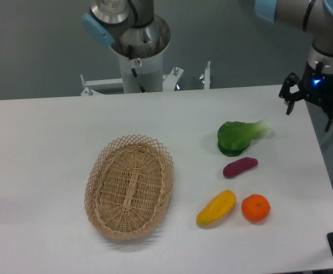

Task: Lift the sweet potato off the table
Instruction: 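Move the open gripper down over the purple sweet potato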

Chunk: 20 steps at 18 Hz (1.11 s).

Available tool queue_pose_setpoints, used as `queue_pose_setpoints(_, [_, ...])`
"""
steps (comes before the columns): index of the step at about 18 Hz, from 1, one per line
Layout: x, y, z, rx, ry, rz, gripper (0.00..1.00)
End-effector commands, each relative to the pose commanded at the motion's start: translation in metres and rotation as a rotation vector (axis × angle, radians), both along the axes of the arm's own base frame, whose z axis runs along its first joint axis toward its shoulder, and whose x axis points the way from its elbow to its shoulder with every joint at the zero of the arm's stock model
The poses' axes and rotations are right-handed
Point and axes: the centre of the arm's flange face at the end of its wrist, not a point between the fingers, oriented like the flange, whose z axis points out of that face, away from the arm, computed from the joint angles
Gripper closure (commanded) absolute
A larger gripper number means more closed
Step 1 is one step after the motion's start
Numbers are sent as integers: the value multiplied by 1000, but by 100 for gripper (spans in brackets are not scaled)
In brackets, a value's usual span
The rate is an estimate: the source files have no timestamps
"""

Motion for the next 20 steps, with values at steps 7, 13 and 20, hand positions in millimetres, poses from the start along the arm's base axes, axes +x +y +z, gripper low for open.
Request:
queue_pose_setpoints(7, [7, -3, -15, -14, -30, 3, 0])
queue_pose_setpoints(13, [16, -2, -36, -10, -54, 46, 0])
queue_pose_setpoints(20, [48, 35, -109, 9, -48, 71, 0])
